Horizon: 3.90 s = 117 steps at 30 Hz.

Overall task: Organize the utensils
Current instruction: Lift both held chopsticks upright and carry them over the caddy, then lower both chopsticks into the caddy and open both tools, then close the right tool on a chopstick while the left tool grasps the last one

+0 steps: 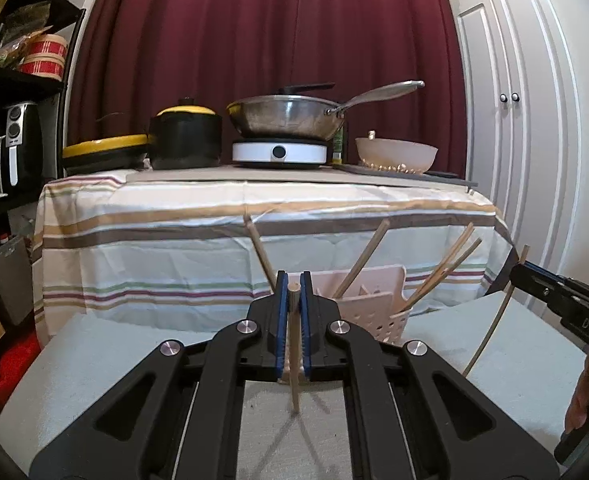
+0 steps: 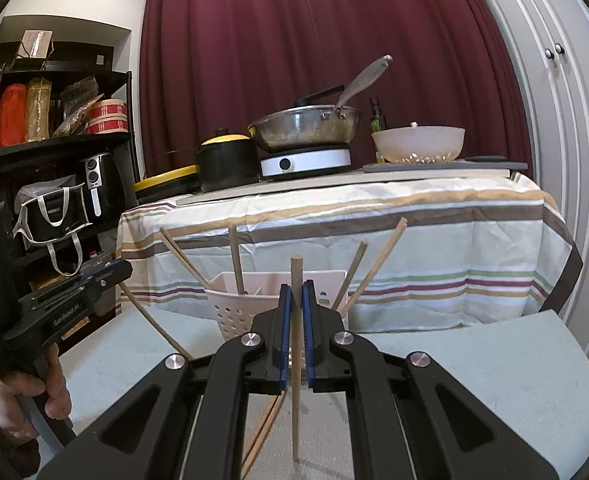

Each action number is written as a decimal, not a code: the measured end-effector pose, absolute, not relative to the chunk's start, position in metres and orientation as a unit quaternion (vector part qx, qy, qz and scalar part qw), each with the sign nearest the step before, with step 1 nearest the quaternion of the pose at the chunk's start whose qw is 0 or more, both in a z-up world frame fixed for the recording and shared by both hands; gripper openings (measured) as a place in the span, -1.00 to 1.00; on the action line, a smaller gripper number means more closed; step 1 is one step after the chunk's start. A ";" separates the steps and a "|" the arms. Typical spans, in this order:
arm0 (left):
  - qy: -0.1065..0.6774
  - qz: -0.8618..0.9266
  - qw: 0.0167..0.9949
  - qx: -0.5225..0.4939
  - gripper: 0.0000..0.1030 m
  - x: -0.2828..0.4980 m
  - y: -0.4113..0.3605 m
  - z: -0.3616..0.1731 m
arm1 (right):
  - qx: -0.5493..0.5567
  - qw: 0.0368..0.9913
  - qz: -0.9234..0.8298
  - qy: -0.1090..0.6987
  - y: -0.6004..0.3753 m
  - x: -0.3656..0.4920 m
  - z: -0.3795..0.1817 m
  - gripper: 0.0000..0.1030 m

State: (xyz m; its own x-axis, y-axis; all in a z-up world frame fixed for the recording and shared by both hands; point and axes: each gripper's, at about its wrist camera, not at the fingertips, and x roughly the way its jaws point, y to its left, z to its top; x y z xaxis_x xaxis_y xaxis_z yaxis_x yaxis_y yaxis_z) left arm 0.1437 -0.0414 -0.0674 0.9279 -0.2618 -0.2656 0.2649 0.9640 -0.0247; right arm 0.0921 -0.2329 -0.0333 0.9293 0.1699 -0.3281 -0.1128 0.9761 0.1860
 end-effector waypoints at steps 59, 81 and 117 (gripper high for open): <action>0.134 -0.117 0.984 0.020 0.44 0.175 -0.060 -0.038 | 0.072 0.982 0.073 0.159 -0.212 0.132 -0.016 -0.31; 0.263 -0.064 0.962 0.025 0.44 0.065 -0.029 -0.182 | 0.040 0.949 0.081 0.301 -0.147 0.006 -0.169 -0.32; 0.316 -0.138 0.938 0.041 0.44 0.035 -0.106 -0.225 | 0.064 0.938 0.022 0.340 -0.198 -0.005 -0.194 -0.86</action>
